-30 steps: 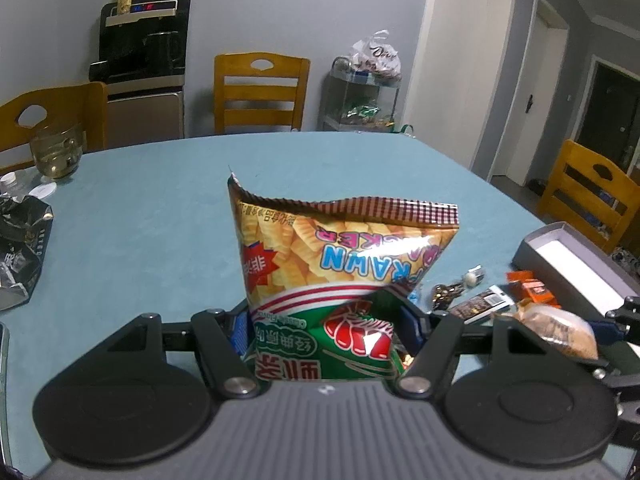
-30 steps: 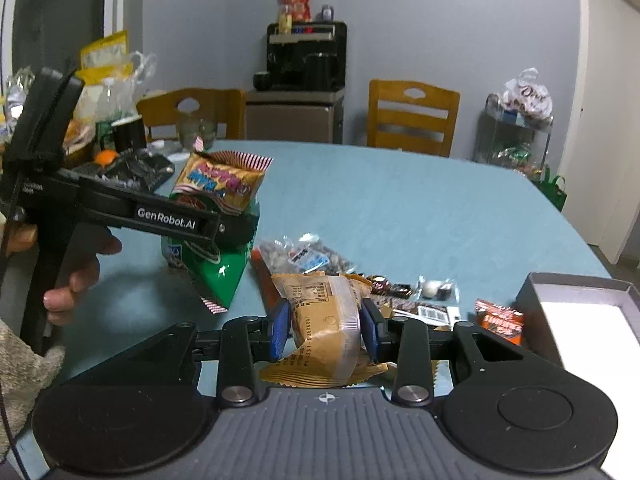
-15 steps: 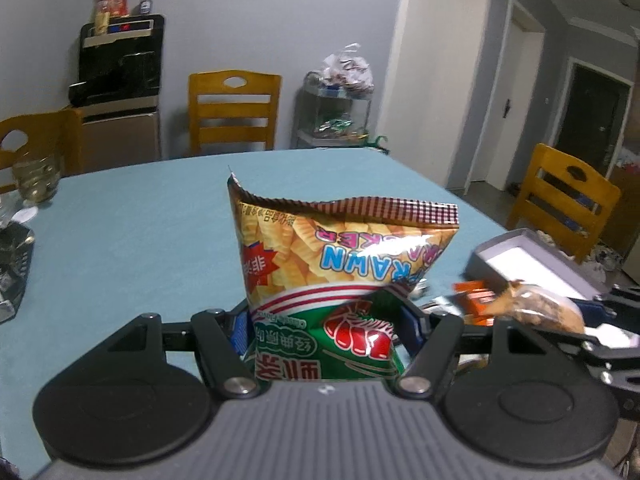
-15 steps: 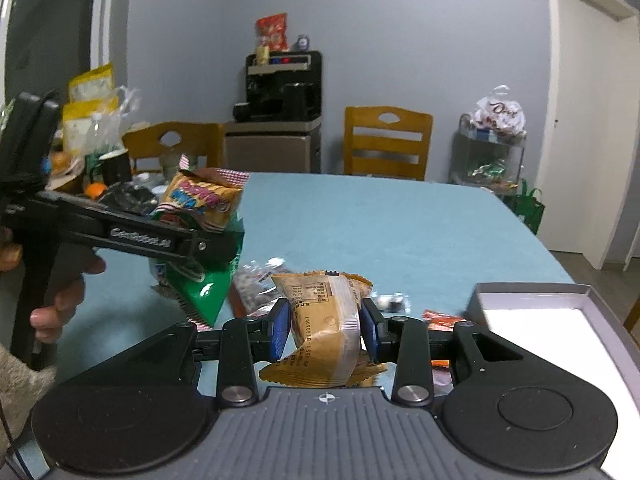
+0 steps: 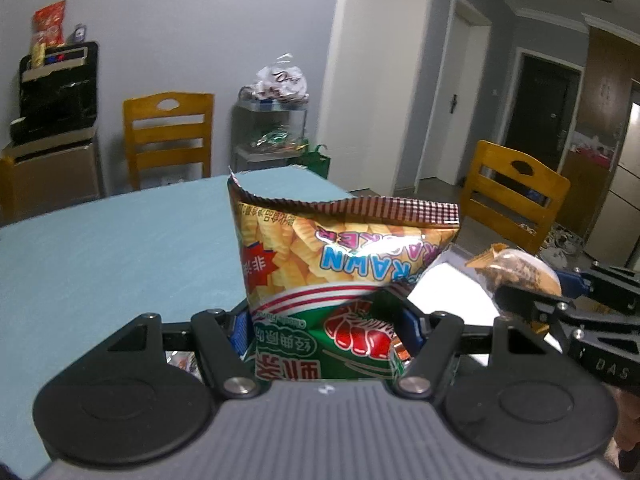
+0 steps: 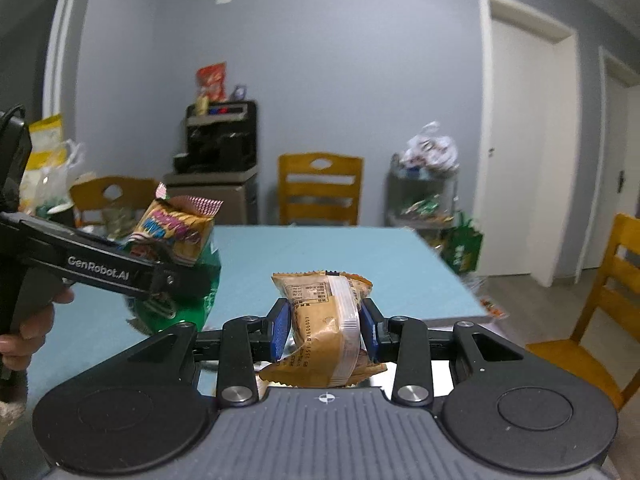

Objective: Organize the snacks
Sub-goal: 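Lift and carry cracker bag and pastry packet with both tools over the gray box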

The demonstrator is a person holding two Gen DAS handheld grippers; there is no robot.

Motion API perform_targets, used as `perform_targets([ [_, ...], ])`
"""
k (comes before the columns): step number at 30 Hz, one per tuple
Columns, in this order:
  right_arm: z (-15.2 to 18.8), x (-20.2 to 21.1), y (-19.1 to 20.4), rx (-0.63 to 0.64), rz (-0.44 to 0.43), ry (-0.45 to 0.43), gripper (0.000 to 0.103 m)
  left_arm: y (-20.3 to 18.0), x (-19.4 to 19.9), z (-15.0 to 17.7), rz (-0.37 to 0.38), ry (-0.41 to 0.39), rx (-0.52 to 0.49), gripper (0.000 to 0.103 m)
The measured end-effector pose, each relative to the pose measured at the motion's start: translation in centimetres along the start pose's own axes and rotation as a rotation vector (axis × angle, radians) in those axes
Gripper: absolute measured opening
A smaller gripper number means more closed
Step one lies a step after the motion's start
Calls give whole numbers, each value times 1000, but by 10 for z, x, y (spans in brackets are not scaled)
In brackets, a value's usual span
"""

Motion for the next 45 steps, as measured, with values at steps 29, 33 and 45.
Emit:
perform_targets([
  [29,32,-9,-111,-189,113,56,38,-137,-128,-89,22,113,-139,68],
  [33,38,-12,-120,-206,116,75,38,-153,-150,-93,28,132,-157,68],
  [45,49,-32,-130,-233,154,154,38,-184,-219,-94,12,232,-205,68],
])
Point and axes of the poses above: each gripper's, at about its wrist camera, not at the fingertips, and x roughly against the way its jaws point, y to its left, z to its underside, the point moved 2 cm from there along -x, roughly the way its jaws point, and after that the axes turned 10 degrees about y, right-handed, at the moved point
